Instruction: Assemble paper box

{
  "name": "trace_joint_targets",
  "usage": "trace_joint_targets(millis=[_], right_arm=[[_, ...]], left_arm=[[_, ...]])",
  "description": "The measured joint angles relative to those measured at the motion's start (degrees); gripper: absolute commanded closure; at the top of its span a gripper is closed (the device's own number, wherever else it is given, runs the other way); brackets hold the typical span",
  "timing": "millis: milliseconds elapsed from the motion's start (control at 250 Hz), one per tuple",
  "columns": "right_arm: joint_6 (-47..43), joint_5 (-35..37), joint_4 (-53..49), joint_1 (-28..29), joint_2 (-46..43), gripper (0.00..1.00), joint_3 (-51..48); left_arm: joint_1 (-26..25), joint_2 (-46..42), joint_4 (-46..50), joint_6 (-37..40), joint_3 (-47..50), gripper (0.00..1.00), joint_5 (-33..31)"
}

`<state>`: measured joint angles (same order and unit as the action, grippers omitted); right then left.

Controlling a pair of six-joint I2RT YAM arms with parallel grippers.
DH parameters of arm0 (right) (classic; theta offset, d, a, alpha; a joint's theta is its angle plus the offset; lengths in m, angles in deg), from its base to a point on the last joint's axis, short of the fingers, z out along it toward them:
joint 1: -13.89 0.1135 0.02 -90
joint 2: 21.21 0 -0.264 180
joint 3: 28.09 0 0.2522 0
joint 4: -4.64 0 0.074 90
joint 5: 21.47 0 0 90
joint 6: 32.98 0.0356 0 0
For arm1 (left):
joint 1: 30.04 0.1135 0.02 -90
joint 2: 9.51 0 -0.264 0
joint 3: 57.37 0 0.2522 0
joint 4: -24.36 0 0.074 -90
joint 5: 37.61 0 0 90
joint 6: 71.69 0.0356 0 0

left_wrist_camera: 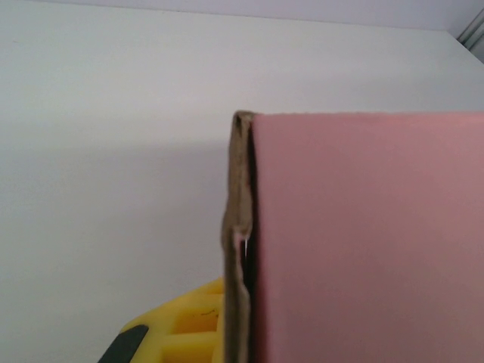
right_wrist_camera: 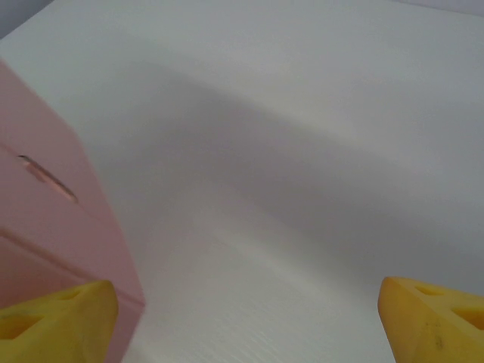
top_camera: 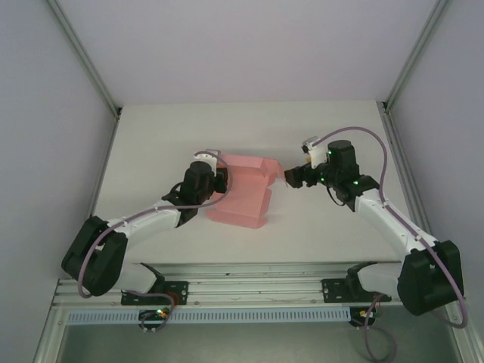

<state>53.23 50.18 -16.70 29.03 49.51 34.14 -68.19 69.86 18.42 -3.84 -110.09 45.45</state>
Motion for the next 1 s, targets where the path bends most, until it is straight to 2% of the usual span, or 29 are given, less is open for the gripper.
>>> trace_joint_targets(millis=[208, 403, 579, 827, 1002], right_arm=[[-1.62, -2.58, 0.28, 4.57, 3.72, 0.11, 1.49], [0.79, -4.61, 2.91, 5.84, 6.62, 0.12, 2.27], [4.11, -4.70, 2.47, 6.40, 11.67, 0.14, 6.12], [10.25, 3.56, 1.07, 6.34, 11.50, 0.08, 6.19], [17.00, 9.16, 0.61, 5.20, 2.97, 0.09, -0.31]], left_arm=[[0.39, 0.31, 0.13, -0.20, -0.02, 1.00, 0.35], [0.15, 2.45, -0.07, -0.66, -0.55, 1.00, 0.70], [-0.66, 4.31, -0.02, -1.31, -2.19, 1.00, -3.80], [-1.25, 4.39, -0.20, -3.87, -2.19, 1.00, -10.25], [-0.72, 2.86, -0.28, -7.04, -1.20, 1.00, -16.96]])
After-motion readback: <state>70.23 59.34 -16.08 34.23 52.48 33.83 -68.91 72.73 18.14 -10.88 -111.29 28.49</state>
